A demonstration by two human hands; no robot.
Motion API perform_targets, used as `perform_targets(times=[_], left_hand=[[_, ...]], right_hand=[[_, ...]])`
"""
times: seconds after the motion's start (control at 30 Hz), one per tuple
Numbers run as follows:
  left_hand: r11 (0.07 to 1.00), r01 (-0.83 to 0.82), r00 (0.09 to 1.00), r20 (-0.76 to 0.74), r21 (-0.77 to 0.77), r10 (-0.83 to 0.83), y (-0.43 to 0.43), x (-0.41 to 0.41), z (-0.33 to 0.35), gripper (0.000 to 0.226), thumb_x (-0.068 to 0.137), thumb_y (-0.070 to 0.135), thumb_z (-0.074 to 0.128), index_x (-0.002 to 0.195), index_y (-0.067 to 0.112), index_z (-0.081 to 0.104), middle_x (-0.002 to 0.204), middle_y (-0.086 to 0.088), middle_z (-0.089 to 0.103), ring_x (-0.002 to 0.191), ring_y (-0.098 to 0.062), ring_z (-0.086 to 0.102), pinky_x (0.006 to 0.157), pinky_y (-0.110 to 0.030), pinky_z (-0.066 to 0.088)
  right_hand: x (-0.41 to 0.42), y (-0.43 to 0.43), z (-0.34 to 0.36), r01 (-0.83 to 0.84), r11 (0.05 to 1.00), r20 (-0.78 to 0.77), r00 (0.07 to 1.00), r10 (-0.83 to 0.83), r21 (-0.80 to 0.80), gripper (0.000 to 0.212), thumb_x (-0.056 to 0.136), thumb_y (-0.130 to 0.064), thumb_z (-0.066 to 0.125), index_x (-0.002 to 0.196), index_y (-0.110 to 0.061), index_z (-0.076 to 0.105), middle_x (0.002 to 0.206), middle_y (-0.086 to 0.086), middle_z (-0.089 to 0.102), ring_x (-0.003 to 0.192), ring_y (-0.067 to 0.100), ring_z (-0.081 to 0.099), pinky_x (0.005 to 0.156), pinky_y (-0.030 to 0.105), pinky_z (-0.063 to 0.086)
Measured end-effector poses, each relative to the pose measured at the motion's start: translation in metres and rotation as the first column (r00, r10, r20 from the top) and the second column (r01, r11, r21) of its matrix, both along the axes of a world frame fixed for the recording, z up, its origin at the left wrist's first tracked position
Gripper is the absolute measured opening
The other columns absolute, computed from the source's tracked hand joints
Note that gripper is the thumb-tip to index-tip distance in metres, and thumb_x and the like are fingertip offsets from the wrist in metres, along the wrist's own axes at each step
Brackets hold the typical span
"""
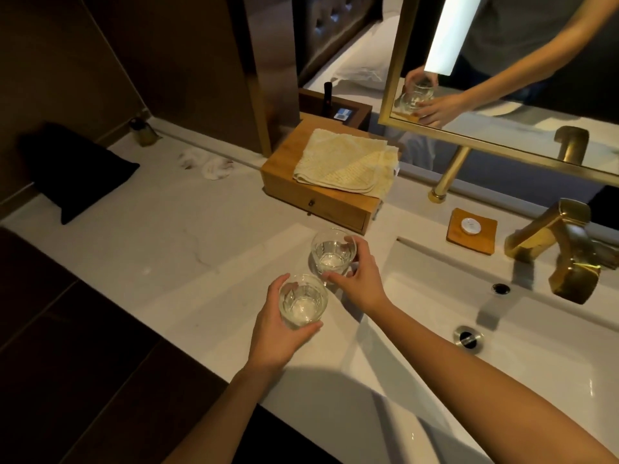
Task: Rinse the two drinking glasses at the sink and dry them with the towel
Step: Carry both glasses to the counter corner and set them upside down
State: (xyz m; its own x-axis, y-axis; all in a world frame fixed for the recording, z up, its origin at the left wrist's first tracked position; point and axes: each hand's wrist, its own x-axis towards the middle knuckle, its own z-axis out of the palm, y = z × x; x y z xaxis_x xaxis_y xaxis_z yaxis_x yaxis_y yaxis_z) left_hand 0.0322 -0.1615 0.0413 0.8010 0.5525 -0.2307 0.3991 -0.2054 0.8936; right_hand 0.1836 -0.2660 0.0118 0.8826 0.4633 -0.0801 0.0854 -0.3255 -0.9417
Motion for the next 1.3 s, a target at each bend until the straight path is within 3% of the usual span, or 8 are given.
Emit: perform_targets(times=[0.1,0.3,0.4,0.5,0.6,1.0,1.2,1.3], left_hand=[[0.998,-0.056,0.998,0.030,0.016,0.055,-0.005,0.001,0.003,0.083,0.049,0.028,0.089,0.116,0.046,0.043,0.110,0.019,0.060,0.102,-0.006,0.060,0.082,-0.038,0.058],[0.968,-0.172,0.963,0.177,-0.182,0.205,-0.002,-0.001,0.018,0.074,0.065,0.005,0.082,0.120,0.030,0.040,0.112,-0.001,0.057,0.103,-0.014,0.057,0.069,-0.022,0.056],[0.904,-0.224,0.926,0.209,-0.365,0.314,0.012,0.000,0.027,0.070,0.074,0.009,0.076,0.125,0.028,0.032,0.120,-0.007,0.053,0.101,-0.015,0.058,0.061,-0.019,0.055],[0.875,-0.248,0.918,0.189,-0.415,0.349,0.030,-0.001,0.036,0.061,0.058,0.037,0.082,0.102,0.049,0.042,0.128,-0.006,0.048,0.117,-0.026,0.052,0.087,-0.042,0.055],[0.830,-0.268,0.882,0.221,-0.490,0.415,0.048,0.003,0.042,0.043,0.076,0.020,0.074,0.104,0.032,0.043,0.121,-0.009,0.051,0.100,-0.022,0.060,0.065,-0.027,0.057],[0.608,-0.094,0.899,0.195,-0.789,0.392,0.183,0.019,0.029,0.105,0.044,0.065,0.082,0.133,0.022,0.045,0.130,-0.014,0.055,0.107,-0.028,0.060,0.073,-0.039,0.057],[0.538,-0.047,0.938,0.148,-0.842,0.313,0.256,0.042,0.037,0.091,0.028,0.062,0.087,0.107,0.025,0.060,0.111,-0.012,0.063,0.092,-0.025,0.063,0.059,-0.034,0.058],[0.527,-0.034,0.947,0.141,-0.849,0.289,0.291,0.056,0.043,0.063,0.062,0.053,0.072,0.113,0.018,0.058,0.114,-0.015,0.062,0.092,-0.027,0.063,0.064,-0.036,0.055]], right_hand=[[-0.008,-0.005,0.001,0.032,0.999,-0.016,0.999,-0.032,0.005,0.085,0.061,-0.047,0.078,0.134,-0.030,0.038,0.130,0.002,0.051,0.118,0.022,0.051,0.096,0.034,0.049],[-0.011,-0.012,0.029,0.035,0.986,-0.125,0.992,-0.014,0.164,0.070,0.078,-0.014,0.079,0.135,-0.017,0.038,0.121,-0.006,0.050,0.106,0.007,0.054,0.077,0.004,0.048],[-0.012,-0.002,0.051,0.073,0.965,-0.220,0.975,-0.016,0.251,0.062,0.081,-0.013,0.076,0.133,-0.016,0.041,0.119,-0.002,0.054,0.099,0.005,0.058,0.074,0.012,0.054],[-0.014,0.014,0.068,0.148,0.920,-0.352,0.936,-0.012,0.362,0.056,0.083,-0.013,0.074,0.129,-0.019,0.042,0.121,0.010,0.061,0.105,0.019,0.064,0.087,0.035,0.057],[-0.012,0.031,0.078,0.178,0.884,-0.432,0.901,0.029,0.431,0.054,0.085,-0.010,0.071,0.128,-0.018,0.040,0.111,0.010,0.068,0.104,0.027,0.067,0.089,0.047,0.056],[-0.001,0.125,0.082,0.286,0.840,-0.579,0.815,0.040,0.461,0.026,0.091,-0.018,0.062,0.113,-0.028,0.054,0.102,0.006,0.071,0.088,0.022,0.071,0.059,0.026,0.059],[0.006,0.186,0.076,0.389,0.706,-0.702,0.679,0.216,0.592,0.063,0.068,-0.029,0.084,0.124,-0.018,0.056,0.126,0.021,0.061,0.109,0.034,0.062,0.080,0.044,0.059],[0.015,0.216,0.066,0.511,0.594,-0.764,0.562,0.317,0.622,0.085,0.055,-0.021,0.094,0.130,-0.013,0.055,0.137,0.023,0.054,0.122,0.037,0.056,0.094,0.053,0.046]])
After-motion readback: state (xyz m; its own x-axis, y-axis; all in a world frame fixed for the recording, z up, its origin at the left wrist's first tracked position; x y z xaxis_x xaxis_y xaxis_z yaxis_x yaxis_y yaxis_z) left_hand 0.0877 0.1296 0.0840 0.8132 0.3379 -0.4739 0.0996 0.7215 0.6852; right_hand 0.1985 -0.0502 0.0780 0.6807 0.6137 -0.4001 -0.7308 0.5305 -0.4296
